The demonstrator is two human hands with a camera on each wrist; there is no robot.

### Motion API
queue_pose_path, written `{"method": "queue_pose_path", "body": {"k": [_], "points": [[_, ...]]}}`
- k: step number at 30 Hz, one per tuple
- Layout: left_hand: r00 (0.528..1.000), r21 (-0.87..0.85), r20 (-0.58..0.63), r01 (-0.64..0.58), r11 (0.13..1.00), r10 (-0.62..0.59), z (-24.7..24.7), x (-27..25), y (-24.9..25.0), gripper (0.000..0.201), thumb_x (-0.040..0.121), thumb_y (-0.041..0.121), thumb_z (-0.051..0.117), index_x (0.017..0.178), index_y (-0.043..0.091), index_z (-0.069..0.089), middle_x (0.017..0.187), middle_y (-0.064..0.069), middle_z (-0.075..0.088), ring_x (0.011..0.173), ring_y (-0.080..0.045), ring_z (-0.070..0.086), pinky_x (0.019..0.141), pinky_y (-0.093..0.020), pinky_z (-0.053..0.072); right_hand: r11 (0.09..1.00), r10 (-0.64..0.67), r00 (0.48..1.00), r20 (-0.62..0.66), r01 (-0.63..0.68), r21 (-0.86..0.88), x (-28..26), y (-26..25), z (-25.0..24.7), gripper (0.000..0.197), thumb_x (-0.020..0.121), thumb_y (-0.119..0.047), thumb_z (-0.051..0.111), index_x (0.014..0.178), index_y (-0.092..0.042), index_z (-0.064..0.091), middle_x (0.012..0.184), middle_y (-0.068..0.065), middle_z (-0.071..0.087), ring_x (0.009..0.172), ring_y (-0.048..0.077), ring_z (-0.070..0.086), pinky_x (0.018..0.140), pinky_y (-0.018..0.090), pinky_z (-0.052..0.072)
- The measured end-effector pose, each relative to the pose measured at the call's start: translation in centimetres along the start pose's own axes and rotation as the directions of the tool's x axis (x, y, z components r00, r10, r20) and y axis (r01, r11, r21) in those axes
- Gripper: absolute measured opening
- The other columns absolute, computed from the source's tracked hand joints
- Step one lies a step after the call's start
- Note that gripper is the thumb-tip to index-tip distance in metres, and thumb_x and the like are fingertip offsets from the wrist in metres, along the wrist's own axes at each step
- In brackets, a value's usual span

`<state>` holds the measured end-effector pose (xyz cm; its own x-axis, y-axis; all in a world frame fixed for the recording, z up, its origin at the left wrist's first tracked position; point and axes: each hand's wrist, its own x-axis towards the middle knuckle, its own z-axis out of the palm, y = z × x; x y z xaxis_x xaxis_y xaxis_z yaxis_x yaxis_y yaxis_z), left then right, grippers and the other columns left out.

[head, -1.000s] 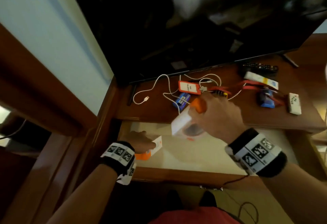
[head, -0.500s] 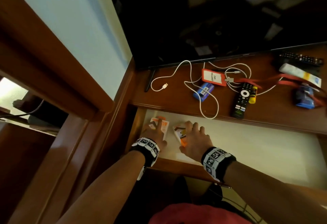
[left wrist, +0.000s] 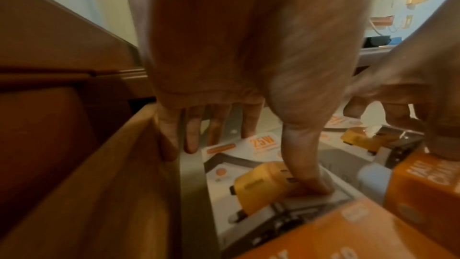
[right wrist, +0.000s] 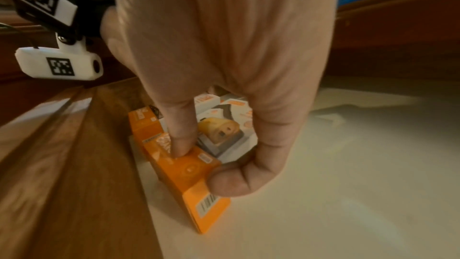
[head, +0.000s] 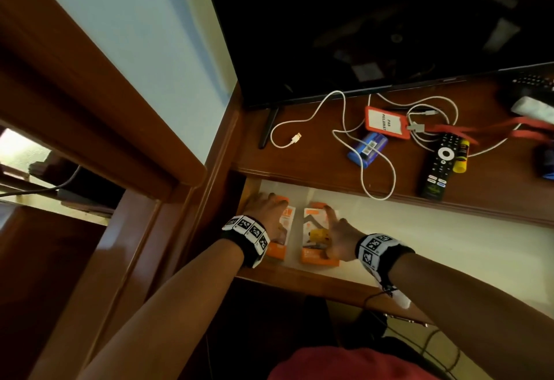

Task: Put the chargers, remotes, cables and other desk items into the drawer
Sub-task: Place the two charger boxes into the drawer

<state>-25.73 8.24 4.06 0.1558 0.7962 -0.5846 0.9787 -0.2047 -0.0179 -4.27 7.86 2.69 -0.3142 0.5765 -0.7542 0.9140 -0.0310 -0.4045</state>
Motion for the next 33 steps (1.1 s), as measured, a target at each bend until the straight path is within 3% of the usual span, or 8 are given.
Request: {"method": "queue_pose_path", "body": {"k": [4,10,17,19,21,25,29,33], "points": [[0.999,0.037,-0.026,-0.03,0.999,0.031,-0.1,0.6,-0.9,0.081,0.079,0.045,0.08,0.148,0.021,0.044,0.15,-0.004,0.049,0.138,-0.029,0.045,0.116,-0.045,0.031,1.0,-0.021,1.0,0.007,0.021,-0.009,0.9,-1.5,0.5,0.122,0.079,-0.019,0.077,0.157,-0.019,-0.016,0.114,0.015,0.064,0.093,0.031,0.068,0.076,0.041,0.06],[0.999,0.065,0.003,-0.032,0.997,0.032,-0.2,0.7,-1.3,0.074,0.072,0.043,0.085,0.133,0.017,0.053,0.131,-0.009,0.06,0.122,-0.031,0.055,0.105,-0.043,0.039,0.999,-0.012,0.999,0.041,0.014,-0.036,1.8,-4.3,1.1,0.113,0.084,-0.019,0.077,0.157,-0.005,-0.008,0.127,0.02,0.061,0.104,0.032,0.066,0.08,0.037,0.059],[1.0,-0.003,-0.014,0.011,1.0,-0.011,-2.2,-1.1,-0.1,0.048,0.087,0.039,0.071,0.127,0.016,0.057,0.13,-0.01,0.058,0.121,-0.032,0.055,0.1,-0.044,0.046,0.994,-0.064,0.998,0.013,0.065,-0.083,0.5,-4.4,0.6,0.116,0.083,-0.03,0.077,0.159,-0.013,-0.009,0.125,0.019,0.063,0.102,0.034,0.067,0.085,0.043,0.059],[0.997,-0.095,-0.072,0.031,0.995,-0.038,-3.9,-1.6,0.8,0.036,0.095,0.031,0.062,0.127,0.015,0.056,0.133,-0.01,0.056,0.124,-0.033,0.055,0.099,-0.045,0.047,0.993,-0.098,0.995,-0.035,0.095,-0.071,-0.9,-4.6,-0.7,0.099,0.089,-0.037,0.068,0.159,-0.012,0.003,0.128,0.02,0.061,0.104,0.034,0.066,0.083,0.042,0.058],[0.982,-0.258,-0.181,0.008,0.966,-0.056,-6.4,-2.0,1.8,0.019,0.099,0.019,0.053,0.116,0.017,0.061,0.123,-0.008,0.063,0.116,-0.031,0.061,0.091,-0.044,0.051,0.99,-0.132,0.983,-0.128,0.124,-0.07,-2.5,-4.4,-2.7,0.062,0.096,-0.035,0.058,0.146,-0.005,0.036,0.125,0.021,0.063,0.104,0.036,0.065,0.082,0.04,0.054],[0.881,-0.448,-0.46,-0.124,0.885,-0.109,-12.0,-2.4,4.6,0.013,0.1,0.022,0.053,0.092,0.022,0.064,0.093,0.0,0.068,0.085,-0.023,0.065,0.067,-0.036,0.048,0.986,-0.165,0.918,-0.361,0.143,-0.088,-6.4,-2.5,-8.5,0.02,0.096,-0.014,0.051,0.091,-0.005,0.068,0.106,0.018,0.071,0.101,0.035,0.066,0.085,0.038,0.049],[0.756,-0.494,-0.652,-0.364,0.79,-0.059,-16.0,0.1,8.7,0.011,0.097,0.018,0.059,0.092,0.017,0.068,0.094,-0.004,0.069,0.086,-0.025,0.065,0.072,-0.038,0.052,0.998,-0.042,0.761,-0.647,0.066,0.013,-8.3,1.9,-15.3,0.017,0.09,-0.011,0.061,0.085,-0.003,0.074,0.091,0.019,0.075,0.088,0.039,0.07,0.079,0.04,0.054],[0.747,-0.431,-0.663,-0.438,0.789,0.052,-17.8,3.5,13.0,0.017,0.101,0.016,0.056,0.1,0.007,0.07,0.103,-0.008,0.066,0.095,-0.024,0.062,0.081,-0.039,0.054,0.998,0.059,0.648,-0.759,-0.051,0.033,-8.8,7.4,-21.4,0.019,0.09,-0.007,0.058,0.091,-0.003,0.077,0.096,0.021,0.075,0.092,0.041,0.069,0.081,0.039,0.054]]}}
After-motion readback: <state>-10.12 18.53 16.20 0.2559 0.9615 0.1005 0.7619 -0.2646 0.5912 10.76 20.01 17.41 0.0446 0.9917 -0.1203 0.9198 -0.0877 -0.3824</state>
